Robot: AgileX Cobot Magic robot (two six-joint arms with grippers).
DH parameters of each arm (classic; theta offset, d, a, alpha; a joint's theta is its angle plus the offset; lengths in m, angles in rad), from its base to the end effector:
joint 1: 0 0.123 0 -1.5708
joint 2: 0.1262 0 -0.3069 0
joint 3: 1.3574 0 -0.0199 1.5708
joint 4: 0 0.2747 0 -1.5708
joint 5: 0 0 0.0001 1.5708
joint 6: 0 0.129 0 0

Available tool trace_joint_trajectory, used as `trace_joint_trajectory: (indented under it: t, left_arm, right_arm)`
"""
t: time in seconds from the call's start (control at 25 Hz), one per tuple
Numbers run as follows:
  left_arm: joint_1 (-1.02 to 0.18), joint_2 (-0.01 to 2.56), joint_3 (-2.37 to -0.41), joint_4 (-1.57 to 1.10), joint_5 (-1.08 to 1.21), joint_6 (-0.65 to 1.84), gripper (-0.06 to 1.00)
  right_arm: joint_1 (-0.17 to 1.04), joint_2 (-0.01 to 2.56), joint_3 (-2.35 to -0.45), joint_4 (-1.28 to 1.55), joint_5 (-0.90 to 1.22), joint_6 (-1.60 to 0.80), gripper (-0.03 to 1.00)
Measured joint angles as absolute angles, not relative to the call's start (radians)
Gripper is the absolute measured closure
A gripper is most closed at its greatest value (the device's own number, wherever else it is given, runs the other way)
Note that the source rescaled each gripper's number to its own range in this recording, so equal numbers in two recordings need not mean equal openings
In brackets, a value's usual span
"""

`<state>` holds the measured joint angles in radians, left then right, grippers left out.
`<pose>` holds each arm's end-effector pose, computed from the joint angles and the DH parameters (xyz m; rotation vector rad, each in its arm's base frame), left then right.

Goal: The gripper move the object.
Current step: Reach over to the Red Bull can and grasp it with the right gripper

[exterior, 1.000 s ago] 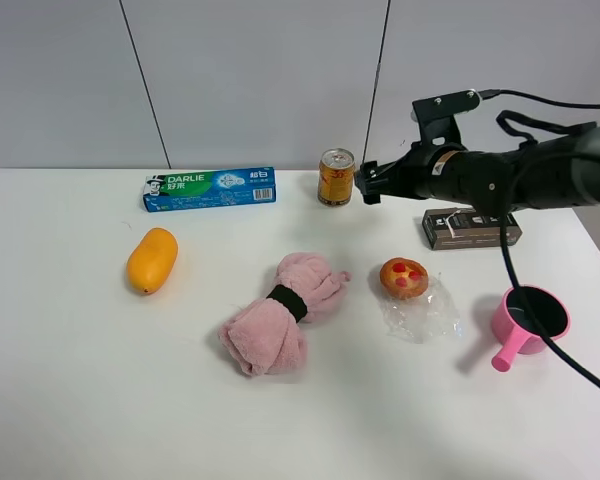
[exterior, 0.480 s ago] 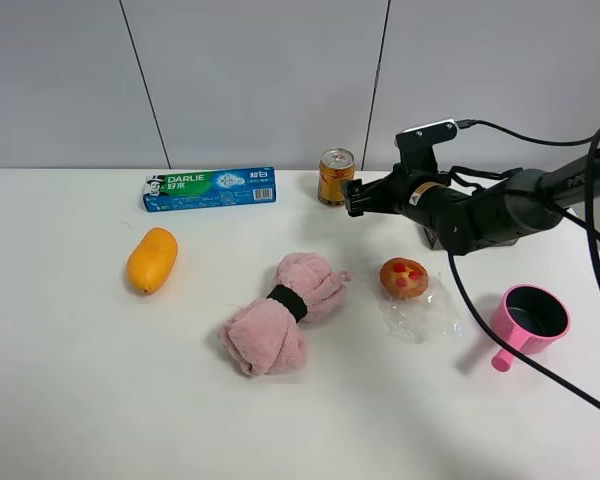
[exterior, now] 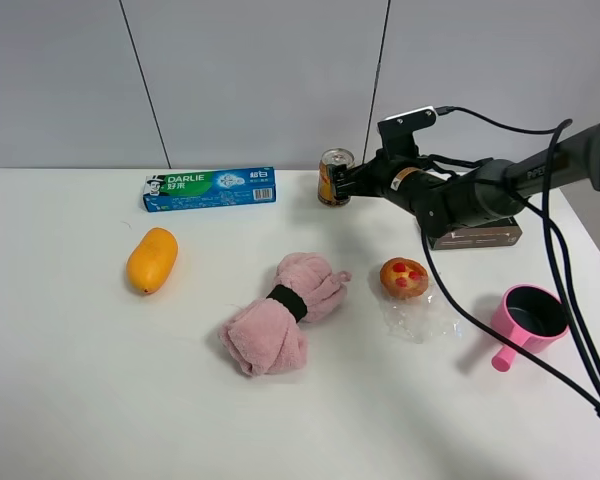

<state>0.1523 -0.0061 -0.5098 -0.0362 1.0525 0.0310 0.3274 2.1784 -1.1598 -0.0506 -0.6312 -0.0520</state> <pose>0.0267 0.0000 0.2759 -0.1206 2.0168 0.0731 0.4803 0.1672 0.1041 -0.4114 1.8301 0.1895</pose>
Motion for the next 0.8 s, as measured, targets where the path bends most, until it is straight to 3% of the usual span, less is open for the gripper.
trace_joint_trajectory:
  t: [0.8]
  left_arm:
    - [0.152,-0.006,-0.51,-0.036,1.053,0.031,-0.06]
  right_arm:
    - [0.359,2.285,-1.203,-0.068,-0.685,-0.087,-0.03]
